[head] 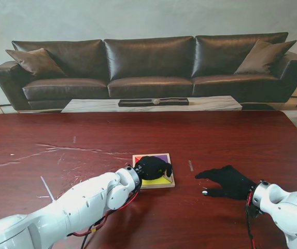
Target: Assemble the tangram pieces into a square
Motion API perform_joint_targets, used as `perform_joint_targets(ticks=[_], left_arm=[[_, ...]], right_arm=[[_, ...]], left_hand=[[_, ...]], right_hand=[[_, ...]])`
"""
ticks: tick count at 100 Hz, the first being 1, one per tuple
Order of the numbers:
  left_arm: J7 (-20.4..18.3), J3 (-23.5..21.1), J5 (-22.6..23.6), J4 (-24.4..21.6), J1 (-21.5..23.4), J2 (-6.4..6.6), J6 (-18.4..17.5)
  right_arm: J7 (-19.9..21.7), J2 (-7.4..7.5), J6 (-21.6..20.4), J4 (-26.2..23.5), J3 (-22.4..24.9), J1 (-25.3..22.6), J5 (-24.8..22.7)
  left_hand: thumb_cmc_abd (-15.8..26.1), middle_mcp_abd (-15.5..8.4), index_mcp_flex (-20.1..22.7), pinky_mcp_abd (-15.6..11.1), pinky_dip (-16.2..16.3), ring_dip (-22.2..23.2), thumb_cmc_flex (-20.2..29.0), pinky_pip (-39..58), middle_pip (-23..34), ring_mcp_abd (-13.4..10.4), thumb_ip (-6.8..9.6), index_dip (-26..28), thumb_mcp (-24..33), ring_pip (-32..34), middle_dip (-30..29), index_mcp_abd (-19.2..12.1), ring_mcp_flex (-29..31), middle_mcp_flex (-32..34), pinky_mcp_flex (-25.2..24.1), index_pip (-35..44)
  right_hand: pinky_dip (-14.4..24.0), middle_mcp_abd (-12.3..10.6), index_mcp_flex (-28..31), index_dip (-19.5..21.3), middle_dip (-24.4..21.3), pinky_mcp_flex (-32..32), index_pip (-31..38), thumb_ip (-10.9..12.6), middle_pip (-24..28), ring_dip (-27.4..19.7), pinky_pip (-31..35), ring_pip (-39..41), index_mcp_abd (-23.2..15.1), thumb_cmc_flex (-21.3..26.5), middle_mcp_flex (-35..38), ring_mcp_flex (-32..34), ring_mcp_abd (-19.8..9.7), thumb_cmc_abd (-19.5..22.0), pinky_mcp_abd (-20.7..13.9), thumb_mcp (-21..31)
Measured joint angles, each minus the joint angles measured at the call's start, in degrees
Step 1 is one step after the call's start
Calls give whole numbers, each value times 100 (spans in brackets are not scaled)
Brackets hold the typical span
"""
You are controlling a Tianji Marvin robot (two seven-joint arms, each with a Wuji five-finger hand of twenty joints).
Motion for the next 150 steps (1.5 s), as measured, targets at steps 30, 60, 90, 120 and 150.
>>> perform_joint_targets(ticks=[30,60,90,120,150], left_arm=[[238,-169,96,-227,100,71,42],[106,51,103,-49,-12,13,-142],[-6,161,135,34,-85,2,-130],[-157,182,160,-42,-105,52,-64],[77,-206,121,-327,97,128,-23]], right_arm=[[30,1,53,-11,-38,8,-1],[13,-1,56,-9,-40,12,-4],[15,-1,59,-5,-36,8,6],[11,-1,59,-3,-36,8,7],[25,0,71,3,-54,25,10]], left_hand=[[0,9,-155,70,0,145,58,72,-1,29,0,-1,60,-36,118,112,-1,-235,-113,-797],[295,18,54,80,68,429,331,72,455,35,0,-17,-308,-25,668,-37,-19,-602,-237,-986],[571,190,102,92,132,498,461,73,671,49,0,-167,-734,172,785,-129,-246,-948,-333,-1043],[664,190,227,93,136,564,463,73,672,41,-1,-173,-919,274,853,-150,-256,-954,-347,-1025],[664,225,251,146,137,431,463,74,437,41,0,-247,-919,270,660,-129,-256,-956,-347,-967]], right_hand=[[0,0,0,0,0,1,6,0,0,0,0,0,0,0,2,0,0,0,0,0],[0,0,0,0,0,1,30,0,0,0,0,0,0,0,2,0,0,0,0,0],[0,0,0,0,0,1,53,0,0,0,0,0,0,0,2,0,0,0,0,0],[0,0,0,0,0,10,54,0,0,0,0,0,0,0,2,0,0,0,0,0],[0,0,0,0,0,10,55,0,0,0,0,0,0,0,2,0,0,0,0,0]])
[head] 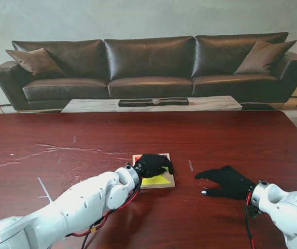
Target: Assemble the tangram pieces into a square
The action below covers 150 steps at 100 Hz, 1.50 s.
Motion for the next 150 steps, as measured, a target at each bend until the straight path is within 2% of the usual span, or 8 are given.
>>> perform_joint_targets(ticks=[21,28,35,52,69,84,107,150], left_arm=[[101,-319,233,-553,204,181,386],[25,-539,404,-1007,365,345,722],[-244,-843,541,-1566,586,545,1044],[-537,-1523,1155,-2464,1157,905,1540],[-862,-2172,1605,-3242,1831,1191,1932],[-1101,-2660,2031,-3778,2417,1336,2243],[-1434,-3242,2365,-4397,3218,1490,2489],[-1697,-3866,2582,-4958,4132,1592,2632]], right_arm=[[-42,-1,0,-8,7,0,-11],[-69,-2,-2,-9,7,0,-20],[-96,-3,-8,-9,2,4,-24],[-128,-3,-12,-12,-37,32,-25],[-177,-10,-2,-65,-58,35,-42],[-183,-14,19,-133,-69,28,-58],[-169,-19,80,-202,-96,28,-58],[-88,-24,316,-274,-112,-18,-52]], left_hand=[[-6,11,-246,4,1,-313,-356,-31,388,1,0,-34,420,-117,-962,195,-107,-577,-17,-85],[-7,20,-427,9,1,-912,-423,-224,585,8,0,-34,328,-231,-1891,360,-382,-981,-208,-225],[-7,19,-507,18,1,-1155,-491,-375,585,13,0,-15,175,-442,-2331,433,-439,-1068,-338,-251],[198,118,-703,168,-143,-1856,-760,-1085,136,278,0,122,-193,-1304,-2987,737,-828,-1210,-845,-679],[514,123,-830,301,-614,-2406,-993,-1995,-294,444,-1,180,-413,-2038,-3344,996,-1200,-1419,-1417,-1188],[1002,159,-1096,308,-1063,-2879,-1249,-2630,-725,490,41,153,-752,-2522,-3685,1216,-1617,-1550,-1874,-1738],[1140,251,-1387,286,-1796,-3409,-1325,-3691,-1188,501,85,-57,-1192,-3067,-4092,1419,-2163,-1840,-2549,-2415],[1434,383,-2365,-138,-2693,-4053,-2015,-5265,-2171,292,128,-310,-1468,-3821,-4629,2126,-3091,-2832,-3147,-3751]], right_hand=[[0,0,0,0,0,0,0,0,0,0,0,0,0,0,0,0,0,0,0,0],[0,0,0,0,0,0,0,0,0,0,0,0,0,0,0,0,0,0,0,0],[0,0,0,0,0,0,0,0,0,0,0,0,0,0,0,0,0,0,0,0],[0,0,0,0,0,0,0,0,0,0,0,0,0,0,-8,0,0,0,0,0],[0,0,0,0,0,14,0,0,0,0,0,0,0,0,-13,0,0,0,0,0],[0,0,0,0,0,40,0,0,-1,0,0,-36,0,0,-22,-31,0,0,-4,0],[0,22,-5,0,-26,47,-6,0,-72,-2,0,-72,0,0,-110,-89,0,0,-32,0],[0,199,-6,-140,-87,42,-152,0,-239,-80,-59,-134,284,0,-187,-264,-2,0,-177,0]])
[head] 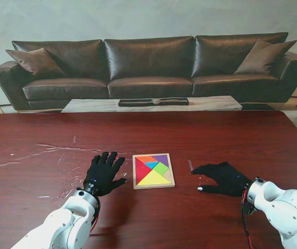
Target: Assemble the tangram pieces into a square
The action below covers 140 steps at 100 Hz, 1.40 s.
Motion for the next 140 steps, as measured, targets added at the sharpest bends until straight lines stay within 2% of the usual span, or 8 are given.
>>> perform_joint_targets(ticks=[12,20,33,42,68,88,140], left_arm=[[-23,-161,29,-48,141,1,-60],[-248,-318,33,-148,250,12,-141],[-549,-516,6,-289,419,52,-296],[-874,-640,0,-417,521,85,-353],[-954,-833,-120,-522,660,119,-520],[-1011,-895,-164,-553,694,125,-552],[-925,-941,-154,-547,712,127,-610]], right_arm=[[104,0,95,-43,11,-36,14],[154,0,152,-58,13,-54,33],[284,2,228,-90,15,-70,60],[341,5,252,-92,6,-69,89],[351,10,323,-89,-47,-56,108],[356,9,402,-89,-79,-54,152],[370,7,454,-113,-111,-66,151]], left_hand=[[38,2,-279,-141,-126,-147,-134,-602,-156,-56,1,-1,6,-276,-445,107,-132,-77,-1,-224],[60,73,-339,-209,-130,-363,-274,-945,-174,-59,1,-7,23,-354,-771,160,-169,-75,-1,-341],[61,119,-339,-275,-131,-1206,-453,-1612,-282,-116,1,-451,10,-498,-1329,201,-229,-133,-1,-465],[62,133,-339,-291,-196,-1470,-478,-1791,-325,-118,1,-699,10,-510,-1494,252,-229,-197,2,-480],[63,133,-339,-347,-397,-1545,-478,-1930,-331,-119,2,-891,10,-510,-1542,283,-230,-291,9,-528],[63,133,-339,-354,-526,-1545,-478,-1930,-332,-119,2,-964,10,-510,-1542,283,-230,-291,28,-528],[63,133,-339,-358,-596,-1546,-469,-1930,-332,-122,2,-971,10,-511,-1542,283,-230,-291,60,-528]], right_hand=[[-3,85,0,-134,-66,-18,-115,0,-137,-62,-46,-17,131,-1,-56,-96,-58,0,-55,0],[-61,120,0,-215,-127,-48,-206,0,-242,-71,-75,-57,180,-2,-57,-149,-61,0,-114,0],[-74,171,0,-305,-225,-62,-287,0,-440,-132,-118,-82,263,-63,-58,-183,-62,0,-172,1],[-76,216,0,-318,-249,-66,-305,0,-505,-142,-146,-90,269,-63,-58,-244,-62,0,-208,1],[-149,235,0,-507,-359,-134,-522,0,-783,-209,-223,-165,391,-63,-124,-460,-62,0,-274,1],[-152,235,0,-571,-370,-134,-648,0,-792,-264,-232,-165,411,-63,-124,-462,-62,0,-274,1],[-215,235,4,-574,-373,-134,-683,0,-793,-267,-235,-165,412,-63,-124,-462,-62,0,-274,1]])
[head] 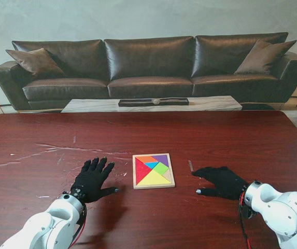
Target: Assemble the tangram pieces into a square
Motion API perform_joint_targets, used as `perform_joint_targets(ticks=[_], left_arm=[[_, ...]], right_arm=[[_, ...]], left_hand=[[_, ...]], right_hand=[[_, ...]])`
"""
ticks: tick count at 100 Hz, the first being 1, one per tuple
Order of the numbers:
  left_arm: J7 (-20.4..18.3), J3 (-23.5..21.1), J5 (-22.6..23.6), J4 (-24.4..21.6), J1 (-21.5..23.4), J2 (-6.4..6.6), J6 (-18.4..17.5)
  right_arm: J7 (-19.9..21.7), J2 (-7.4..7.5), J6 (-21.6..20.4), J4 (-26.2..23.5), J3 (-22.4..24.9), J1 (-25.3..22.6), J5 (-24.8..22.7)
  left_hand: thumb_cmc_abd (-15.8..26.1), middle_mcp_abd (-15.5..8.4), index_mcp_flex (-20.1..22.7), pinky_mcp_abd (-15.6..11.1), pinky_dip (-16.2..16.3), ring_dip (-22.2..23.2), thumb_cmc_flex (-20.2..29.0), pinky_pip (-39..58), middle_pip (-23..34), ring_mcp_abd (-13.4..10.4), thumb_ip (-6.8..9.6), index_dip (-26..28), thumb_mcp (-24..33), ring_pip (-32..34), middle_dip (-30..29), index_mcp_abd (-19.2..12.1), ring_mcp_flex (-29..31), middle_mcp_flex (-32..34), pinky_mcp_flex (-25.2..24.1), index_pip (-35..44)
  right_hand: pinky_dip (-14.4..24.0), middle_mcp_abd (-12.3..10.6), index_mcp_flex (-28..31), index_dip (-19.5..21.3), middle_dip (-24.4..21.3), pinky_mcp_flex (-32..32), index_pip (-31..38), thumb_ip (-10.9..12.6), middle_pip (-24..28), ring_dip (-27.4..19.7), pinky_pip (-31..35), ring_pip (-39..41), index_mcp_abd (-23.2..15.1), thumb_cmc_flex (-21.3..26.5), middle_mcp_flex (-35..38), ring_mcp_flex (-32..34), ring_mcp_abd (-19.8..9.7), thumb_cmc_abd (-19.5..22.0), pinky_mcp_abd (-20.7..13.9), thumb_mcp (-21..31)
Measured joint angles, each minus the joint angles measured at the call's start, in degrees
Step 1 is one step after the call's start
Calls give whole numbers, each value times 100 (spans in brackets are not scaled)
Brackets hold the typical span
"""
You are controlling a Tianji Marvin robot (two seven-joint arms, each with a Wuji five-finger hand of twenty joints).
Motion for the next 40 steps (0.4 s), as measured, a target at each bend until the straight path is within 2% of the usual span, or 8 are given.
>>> perform_joint_targets(ticks=[40], left_arm=[[25,-5,16,2,13,0,-7]], right_arm=[[-27,0,-8,12,-7,-2,-1]], left_hand=[[0,0,0,-1,0,0,2,0,0,0,1,7,0,0,0,0,0,0,0,0]], right_hand=[[-1,0,0,0,0,0,0,0,-1,0,0,1,0,0,0,0,0,0,0,0]])
